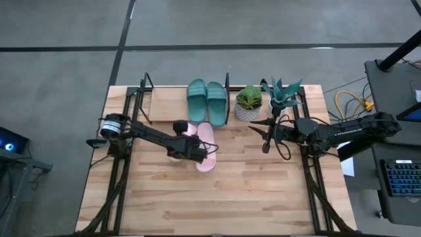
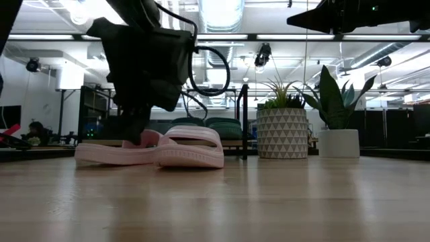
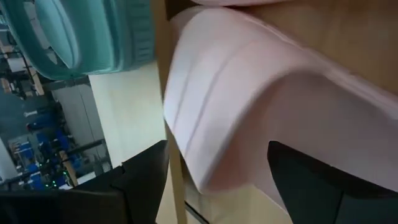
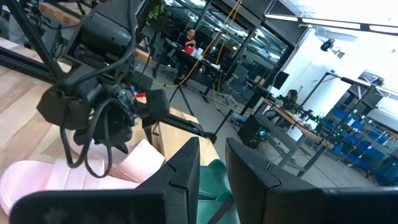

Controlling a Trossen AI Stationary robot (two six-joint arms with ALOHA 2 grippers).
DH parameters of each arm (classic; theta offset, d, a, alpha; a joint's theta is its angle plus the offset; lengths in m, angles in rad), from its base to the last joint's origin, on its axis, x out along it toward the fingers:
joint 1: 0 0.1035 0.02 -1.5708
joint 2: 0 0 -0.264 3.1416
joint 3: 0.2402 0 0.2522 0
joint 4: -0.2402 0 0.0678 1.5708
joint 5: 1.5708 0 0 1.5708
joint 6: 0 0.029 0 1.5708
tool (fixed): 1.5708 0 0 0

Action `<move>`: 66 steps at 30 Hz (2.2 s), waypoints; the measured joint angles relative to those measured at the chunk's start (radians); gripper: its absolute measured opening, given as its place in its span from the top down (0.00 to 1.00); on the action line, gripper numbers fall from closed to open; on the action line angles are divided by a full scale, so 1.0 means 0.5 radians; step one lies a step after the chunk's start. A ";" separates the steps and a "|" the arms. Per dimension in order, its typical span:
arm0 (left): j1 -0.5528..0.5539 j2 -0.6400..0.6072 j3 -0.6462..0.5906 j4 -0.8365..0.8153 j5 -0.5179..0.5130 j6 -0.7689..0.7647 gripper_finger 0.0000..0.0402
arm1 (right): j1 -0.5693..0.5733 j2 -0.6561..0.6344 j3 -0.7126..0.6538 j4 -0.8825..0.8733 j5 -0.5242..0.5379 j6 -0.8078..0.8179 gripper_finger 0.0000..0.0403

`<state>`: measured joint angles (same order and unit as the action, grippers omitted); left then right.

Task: Pick and place slides into the shelf
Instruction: Put the left pink slide into the shelf

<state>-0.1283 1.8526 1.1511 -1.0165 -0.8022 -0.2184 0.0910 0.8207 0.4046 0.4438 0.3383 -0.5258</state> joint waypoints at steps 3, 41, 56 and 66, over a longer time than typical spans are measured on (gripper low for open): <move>0.024 -0.001 0.000 0.019 0.000 0.001 0.42 | 0.000 0.000 0.000 0.000 0.000 0.000 0.83; -0.042 -0.715 -0.127 0.293 0.331 0.294 1.00 | 0.000 0.000 0.000 0.016 -0.016 -0.005 0.83; -0.358 -1.177 -0.344 1.526 0.374 1.393 1.00 | 0.012 0.029 0.001 0.017 -1.006 -0.313 0.63; -0.354 -1.141 -0.456 2.005 0.674 1.826 1.00 | 0.033 0.345 0.027 0.224 -1.163 -0.547 0.41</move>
<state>-0.3054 1.2821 0.9230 -0.0138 -0.4651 0.6948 0.1074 0.9933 0.4179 0.5556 -0.2432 -0.7994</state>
